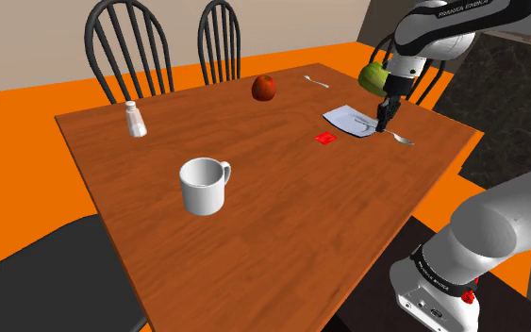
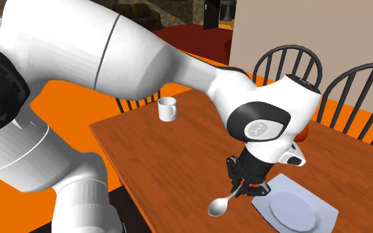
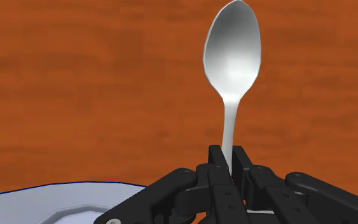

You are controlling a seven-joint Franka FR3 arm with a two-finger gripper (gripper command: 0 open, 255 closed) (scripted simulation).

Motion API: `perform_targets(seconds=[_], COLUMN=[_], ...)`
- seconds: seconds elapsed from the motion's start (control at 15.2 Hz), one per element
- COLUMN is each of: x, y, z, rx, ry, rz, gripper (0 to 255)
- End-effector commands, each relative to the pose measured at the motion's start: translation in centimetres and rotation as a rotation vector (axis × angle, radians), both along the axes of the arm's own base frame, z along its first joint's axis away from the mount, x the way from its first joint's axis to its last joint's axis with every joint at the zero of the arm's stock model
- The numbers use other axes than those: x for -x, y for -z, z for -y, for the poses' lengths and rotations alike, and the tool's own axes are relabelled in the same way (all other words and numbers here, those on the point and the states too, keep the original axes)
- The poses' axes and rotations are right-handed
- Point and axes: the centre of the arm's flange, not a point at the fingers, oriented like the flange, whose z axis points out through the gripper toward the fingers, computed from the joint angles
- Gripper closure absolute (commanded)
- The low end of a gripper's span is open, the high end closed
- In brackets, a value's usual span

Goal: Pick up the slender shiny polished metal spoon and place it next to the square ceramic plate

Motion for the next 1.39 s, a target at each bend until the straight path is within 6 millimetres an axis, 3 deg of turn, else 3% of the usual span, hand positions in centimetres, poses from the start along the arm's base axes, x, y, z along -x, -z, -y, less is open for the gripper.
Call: perform_targets(seconds=[0.0, 0.92, 1.32], x=[0.3, 0.3, 0.3], y=[1.0, 8.3, 8.3], z=[0.4, 0.4, 0.4], rx=[0.000, 0.000, 0.000], ry=[-0.001, -0.001, -0.001], rz=[0.000, 0.000, 0.000], gripper=[255, 255, 255])
